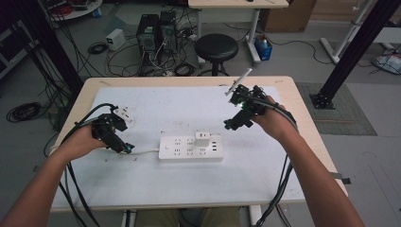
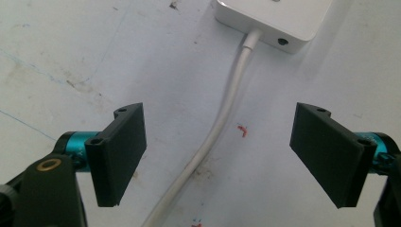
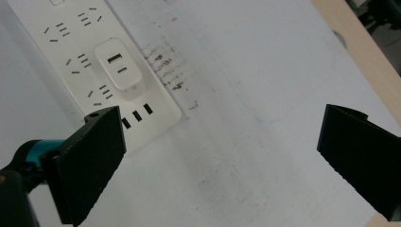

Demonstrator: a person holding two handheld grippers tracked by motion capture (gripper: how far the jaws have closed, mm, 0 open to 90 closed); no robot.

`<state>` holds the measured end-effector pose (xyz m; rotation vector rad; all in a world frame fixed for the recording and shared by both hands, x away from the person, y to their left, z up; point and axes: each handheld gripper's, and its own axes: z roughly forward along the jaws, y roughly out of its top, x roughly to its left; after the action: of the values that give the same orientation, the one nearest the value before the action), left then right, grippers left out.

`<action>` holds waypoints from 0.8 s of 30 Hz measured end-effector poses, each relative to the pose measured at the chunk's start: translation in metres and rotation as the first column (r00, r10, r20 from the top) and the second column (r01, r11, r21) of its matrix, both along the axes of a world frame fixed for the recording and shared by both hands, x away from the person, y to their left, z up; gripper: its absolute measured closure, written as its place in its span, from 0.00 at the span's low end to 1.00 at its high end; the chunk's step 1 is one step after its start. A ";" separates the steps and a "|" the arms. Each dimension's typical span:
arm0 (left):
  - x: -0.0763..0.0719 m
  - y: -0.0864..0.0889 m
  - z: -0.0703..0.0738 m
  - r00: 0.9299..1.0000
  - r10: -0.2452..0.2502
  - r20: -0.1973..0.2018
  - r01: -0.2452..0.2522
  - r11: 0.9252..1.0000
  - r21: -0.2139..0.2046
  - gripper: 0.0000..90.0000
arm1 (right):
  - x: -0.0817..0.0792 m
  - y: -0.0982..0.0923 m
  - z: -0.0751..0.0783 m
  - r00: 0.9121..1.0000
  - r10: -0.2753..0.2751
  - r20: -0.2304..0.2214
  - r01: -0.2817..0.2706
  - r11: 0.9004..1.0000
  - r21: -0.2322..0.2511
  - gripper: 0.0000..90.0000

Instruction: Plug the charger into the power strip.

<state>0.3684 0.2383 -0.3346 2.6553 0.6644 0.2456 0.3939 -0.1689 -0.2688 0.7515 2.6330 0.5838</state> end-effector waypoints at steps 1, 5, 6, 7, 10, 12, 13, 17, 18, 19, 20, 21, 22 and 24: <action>-0.001 0.000 0.001 1.000 0.005 0.009 -0.005 1.000 -0.002 0.21 | -0.003 -0.006 0.002 1.000 -0.018 0.006 0.018 1.000 0.007 0.01; -0.001 -0.001 0.008 0.999 0.013 0.033 -0.013 1.000 -0.005 0.21 | -0.013 -0.031 0.006 0.997 -0.075 0.018 0.075 0.997 0.035 0.01; -0.001 -0.001 0.009 0.999 0.013 0.041 -0.013 1.000 -0.010 0.21 | -0.016 -0.037 0.007 0.996 -0.088 0.014 0.088 0.995 0.044 0.01; 0.000 -0.001 0.011 0.999 0.014 0.045 -0.014 1.000 -0.011 0.21 | -0.018 -0.044 0.008 0.995 -0.103 0.010 0.102 0.993 0.051 0.01; 0.002 -0.003 0.014 0.997 0.037 0.062 -0.036 0.999 -0.018 0.21 | -0.023 -0.060 0.007 0.990 -0.144 0.004 0.143 0.988 0.062 0.01; 0.003 -0.002 0.015 0.997 0.040 0.068 -0.039 0.999 -0.013 0.21 | -0.026 -0.069 0.005 0.988 -0.155 0.008 0.154 0.986 0.066 0.01; 0.004 -0.002 0.015 0.997 0.046 0.068 -0.045 0.999 -0.018 0.21 | -0.028 -0.073 0.005 0.987 -0.160 0.008 0.159 0.985 0.066 0.01; 0.004 -0.002 0.014 0.996 0.058 0.072 -0.057 0.998 -0.017 0.21 | -0.030 -0.082 0.001 0.984 -0.180 0.000 0.179 0.979 0.092 0.01; 0.004 -0.002 0.014 0.996 0.058 0.071 -0.057 0.998 -0.012 0.21 | -0.030 -0.083 -0.001 0.983 -0.186 -0.001 0.185 0.978 0.095 0.01; 0.004 -0.002 0.014 0.996 0.055 0.072 -0.055 0.998 -0.006 0.21 | -0.030 -0.084 -0.002 0.981 -0.192 -0.006 0.191 0.977 0.095 0.01; 0.004 -0.002 0.014 0.996 0.056 0.072 -0.056 0.998 -0.005 0.21 | -0.029 -0.085 -0.004 0.982 -0.190 -0.011 0.190 0.977 0.098 0.01; 0.004 -0.002 0.014 0.996 0.058 0.073 -0.057 0.998 -0.007 0.21 | -0.030 -0.085 -0.006 0.981 -0.191 -0.020 0.192 0.976 0.098 0.01; 0.004 -0.002 0.014 0.995 0.064 0.072 -0.063 0.998 -0.013 0.21 | -0.030 -0.085 -0.008 0.983 -0.185 -0.021 0.186 0.978 0.098 0.01; 0.004 -0.001 0.013 0.995 0.069 0.071 -0.068 0.998 -0.013 0.21 | -0.030 -0.085 -0.011 0.982 -0.186 -0.029 0.188 0.978 0.095 0.01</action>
<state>0.3727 0.2370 -0.3216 2.6030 0.7319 0.3538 0.3642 -0.2537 -0.2801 1.0256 2.5290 0.6576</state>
